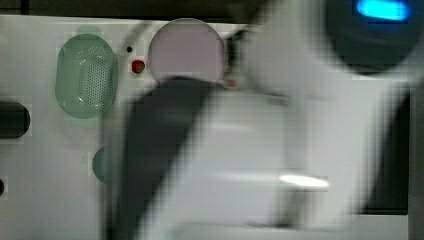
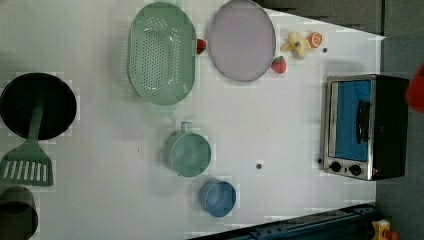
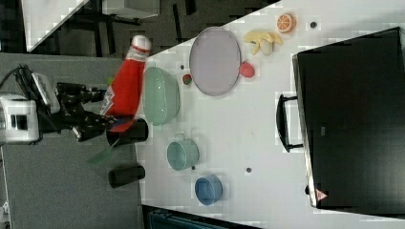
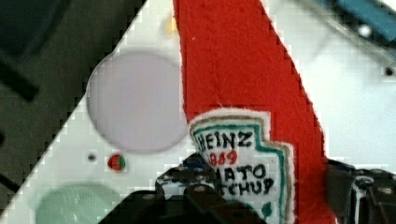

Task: Pick Ketchup from oven and place it on table.

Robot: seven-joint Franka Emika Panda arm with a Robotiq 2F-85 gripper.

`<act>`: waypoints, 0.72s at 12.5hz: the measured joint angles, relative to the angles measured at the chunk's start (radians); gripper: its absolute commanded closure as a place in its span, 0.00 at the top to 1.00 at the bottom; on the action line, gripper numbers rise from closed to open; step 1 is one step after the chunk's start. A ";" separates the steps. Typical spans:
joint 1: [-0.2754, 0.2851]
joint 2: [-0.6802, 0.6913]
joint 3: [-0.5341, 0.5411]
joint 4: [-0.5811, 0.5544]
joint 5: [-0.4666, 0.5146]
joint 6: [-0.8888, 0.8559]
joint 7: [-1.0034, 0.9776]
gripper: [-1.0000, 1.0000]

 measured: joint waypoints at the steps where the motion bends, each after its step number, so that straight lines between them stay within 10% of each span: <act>1: 0.028 0.008 0.037 -0.028 0.004 0.008 0.000 0.63; 4: 0.106 0.045 0.090 -0.145 0.007 0.037 0.000 0.63; 9: 0.076 0.074 0.079 -0.479 -0.045 0.337 0.000 0.63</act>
